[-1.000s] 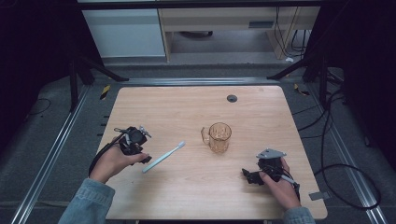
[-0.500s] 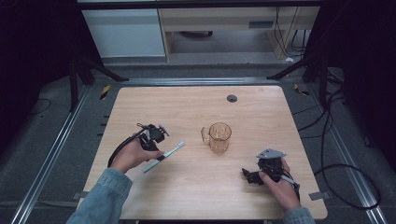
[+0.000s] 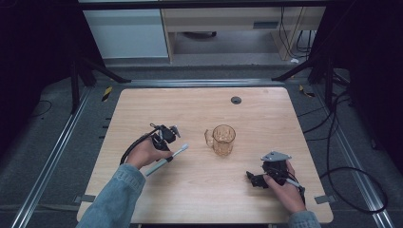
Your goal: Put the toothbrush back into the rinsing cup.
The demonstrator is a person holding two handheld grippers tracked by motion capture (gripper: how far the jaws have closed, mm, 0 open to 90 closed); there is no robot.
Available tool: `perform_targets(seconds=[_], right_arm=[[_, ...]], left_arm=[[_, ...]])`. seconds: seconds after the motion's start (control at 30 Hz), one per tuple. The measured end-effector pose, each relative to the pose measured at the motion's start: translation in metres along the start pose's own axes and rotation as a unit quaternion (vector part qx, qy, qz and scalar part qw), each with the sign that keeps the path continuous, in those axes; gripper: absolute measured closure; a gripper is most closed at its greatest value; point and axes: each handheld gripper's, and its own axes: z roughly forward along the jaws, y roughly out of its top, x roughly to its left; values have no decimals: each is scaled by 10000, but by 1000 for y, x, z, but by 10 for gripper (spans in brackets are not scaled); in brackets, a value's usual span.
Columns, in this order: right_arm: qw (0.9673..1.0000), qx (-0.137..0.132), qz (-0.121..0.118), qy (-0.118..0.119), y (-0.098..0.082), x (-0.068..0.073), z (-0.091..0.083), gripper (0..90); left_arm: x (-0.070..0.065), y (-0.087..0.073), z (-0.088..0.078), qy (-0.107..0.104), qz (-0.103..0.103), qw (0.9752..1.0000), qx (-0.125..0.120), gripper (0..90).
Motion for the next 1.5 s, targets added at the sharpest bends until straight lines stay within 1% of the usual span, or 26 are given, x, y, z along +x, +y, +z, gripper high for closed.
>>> perform_targets(seconds=[0.1,0.13,0.2,0.27,0.4,0.43,0.5,0.63,0.77,0.83,1.03,1.13,1.2,1.4,1.5], right_arm=[[10000,1,1,0,0,0,0,4],[9999,-29,-96,-38,-1,-1,1,4],[9999,-27,-95,-36,-1,-1,1,4],[9999,-30,-100,-38,-1,-1,1,4],[10000,-22,-77,-34,0,-1,1,5],[10000,-23,-74,-32,0,-1,1,5],[10000,-24,-71,-29,0,-1,1,6],[10000,-24,-72,-30,0,-1,1,6],[10000,-24,-72,-29,0,-1,1,6],[10000,-26,-73,-29,0,-1,1,6],[10000,-25,-69,-26,0,-1,1,6],[10000,-25,-67,-25,0,-1,1,6],[10000,-27,-68,-26,0,-1,1,7],[10000,-27,-62,-22,0,-1,1,6],[10000,-26,-59,-19,0,-1,0,7]], left_arm=[[0,3,4,1,18,10000,62,594],[0,5,5,6,30,10000,86,594],[-1,6,6,2,43,9999,114,605],[-1,8,9,40,53,9999,139,615],[2,9,11,-32,-6,9999,123,628],[3,9,11,43,-19,9998,174,637],[4,10,11,35,-26,9998,187,645],[4,11,11,-97,-35,9999,124,669],[4,12,9,-91,-14,9999,136,678],[4,12,9,-69,-32,9999,104,685],[3,14,13,-73,0,9998,189,703],[4,14,14,-40,10,9998,198,712],[4,14,14,-55,7,9998,194,716],[3,15,15,-89,0,9998,154,767],[2,15,16,-63,45,9997,218,773]])
